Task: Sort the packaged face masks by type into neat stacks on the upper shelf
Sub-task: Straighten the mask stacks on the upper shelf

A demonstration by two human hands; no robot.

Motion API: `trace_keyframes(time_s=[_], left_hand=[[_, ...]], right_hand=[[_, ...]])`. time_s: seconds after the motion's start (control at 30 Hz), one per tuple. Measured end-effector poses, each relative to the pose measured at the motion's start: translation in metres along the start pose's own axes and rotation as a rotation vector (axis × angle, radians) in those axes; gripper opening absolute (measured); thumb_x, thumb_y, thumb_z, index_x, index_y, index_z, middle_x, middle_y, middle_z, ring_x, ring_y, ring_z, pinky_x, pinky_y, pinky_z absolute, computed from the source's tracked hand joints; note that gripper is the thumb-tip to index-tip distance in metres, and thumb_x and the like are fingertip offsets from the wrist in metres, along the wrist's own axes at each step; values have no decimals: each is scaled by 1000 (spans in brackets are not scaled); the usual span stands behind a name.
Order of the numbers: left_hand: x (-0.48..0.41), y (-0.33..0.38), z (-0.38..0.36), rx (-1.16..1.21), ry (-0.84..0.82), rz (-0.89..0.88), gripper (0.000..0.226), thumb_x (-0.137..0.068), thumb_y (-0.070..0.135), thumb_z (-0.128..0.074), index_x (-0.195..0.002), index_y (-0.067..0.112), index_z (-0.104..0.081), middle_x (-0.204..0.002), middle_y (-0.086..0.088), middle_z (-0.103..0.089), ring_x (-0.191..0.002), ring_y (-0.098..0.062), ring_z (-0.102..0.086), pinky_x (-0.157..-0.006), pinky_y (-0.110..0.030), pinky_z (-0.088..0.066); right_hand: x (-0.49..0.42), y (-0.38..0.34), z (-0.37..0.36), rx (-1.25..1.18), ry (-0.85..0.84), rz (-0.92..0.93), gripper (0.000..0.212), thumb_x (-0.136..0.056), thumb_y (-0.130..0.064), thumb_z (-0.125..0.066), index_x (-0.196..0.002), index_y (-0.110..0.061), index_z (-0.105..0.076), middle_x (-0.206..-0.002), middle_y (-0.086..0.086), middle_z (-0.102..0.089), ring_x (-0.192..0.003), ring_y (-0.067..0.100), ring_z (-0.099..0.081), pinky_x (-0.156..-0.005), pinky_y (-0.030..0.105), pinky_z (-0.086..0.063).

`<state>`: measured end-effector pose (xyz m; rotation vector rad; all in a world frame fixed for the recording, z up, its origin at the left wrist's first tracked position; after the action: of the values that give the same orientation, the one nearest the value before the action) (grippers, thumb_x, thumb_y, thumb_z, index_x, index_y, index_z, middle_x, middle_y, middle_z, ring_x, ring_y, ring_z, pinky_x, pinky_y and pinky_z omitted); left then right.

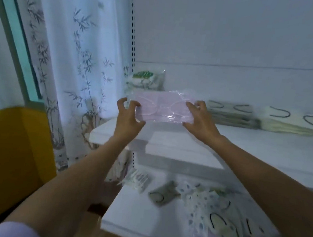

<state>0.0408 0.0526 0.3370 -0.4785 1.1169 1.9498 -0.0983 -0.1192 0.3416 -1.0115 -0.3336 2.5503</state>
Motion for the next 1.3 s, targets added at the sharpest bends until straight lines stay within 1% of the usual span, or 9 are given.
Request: trace_keyframes(time_s=[0.27, 0.37, 0.43, 0.53, 0.67, 0.83, 1.03, 1.2, 1.3], left_hand=[[-106, 7, -102, 160, 15, 61, 27, -78, -10, -58, -102, 1, -61, -137, -15, -28, -100, -20, -50, -76, -16, -39], [-131, 0, -125, 83, -2, 28, 27, -79, -9, -57, -104, -1, -62, -139, -18, -31, -117, -22, -44, -79, -7, -27], [-143, -3, -134, -5, -66, 1, 25, -81, -4, -58, -105, 0, -62, -141, -18, -33, -127, -29, -41, -92, -17, -31], [-155, 0, -142, -173, -133, -101, 25, -84, 6, -60, -109, 6, -60, -147, -15, -29, -120, -34, -48, -94, -37, -42], [-152, -1, -147, -430, -175, -87, 27, -89, 18, -53, -115, 15, -56, -142, -8, -35, -109, -34, -54, -84, -38, -42], [-141, -10, -154, -389, -350, -156, 38, -87, 21, -56, -125, 17, -54, -128, -10, -48, -119, -28, -46, -92, -38, -41], [-116, -17, -148, -289, -423, -120, 38, -87, 19, -58, -125, 16, -56, -129, -11, -49, -117, -29, -49, -96, -33, -38], [-78, -29, -114, -237, -419, -104, 29, -86, 16, -60, -115, 11, -62, -124, -12, -53, -113, -30, -52, -92, -31, -38], [-48, -35, -84, -242, -388, -72, 28, -88, 21, -58, -115, 14, -62, -118, -11, -56, -112, -27, -50, -90, -29, -36]], right_hand=[[-80, 97, -1, -23, 61, -199, 63, -83, -9, -64, -141, -6, -38, -135, 13, -31, -116, 25, -44, -77, 12, -26], [-109, 114, -7, -18, 29, -205, 64, -83, -10, -64, -141, -4, -38, -143, 17, -25, -128, 28, -37, -93, 19, -28], [-124, 120, -12, 27, -7, -220, 56, -84, -9, -63, -136, 0, -42, -146, 18, -22, -131, 29, -34, -100, 23, -28], [-144, 126, -19, 92, 23, -208, 37, -82, -10, -62, -116, 3, -55, -136, 21, -33, -114, 35, -48, -94, 30, -39], [-151, 119, -37, 399, -57, -156, 50, -85, -37, -61, -120, -2, -55, -134, 18, -40, -118, 34, -43, -94, 40, -38], [-147, 113, -53, 594, -188, -155, 56, -86, -52, -48, -119, -8, -56, -125, 16, -48, -119, 33, -38, -97, 45, -30], [-126, 111, -50, 653, -148, -99, 79, -83, -58, -52, -145, -14, -28, -154, 20, -10, -142, 37, -8, -112, 57, -4], [-91, 66, -51, 521, 55, 117, 62, -71, -36, -59, -122, -1, -58, -128, 28, -52, -115, 45, -51, -99, 60, -35], [-63, 31, -55, 462, 44, 125, 52, -70, -26, -57, -114, 2, -62, -113, 26, -61, -100, 43, -59, -85, 53, -47]])
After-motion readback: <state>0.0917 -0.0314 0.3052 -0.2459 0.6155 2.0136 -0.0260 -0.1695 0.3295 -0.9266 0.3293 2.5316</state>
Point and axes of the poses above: each hand's wrist, its own x-axis away from the middle knuckle, its own z-axis out of the back of the hand, y = z × x, the point moved 5 cm from there along -x, towards the middle knuckle
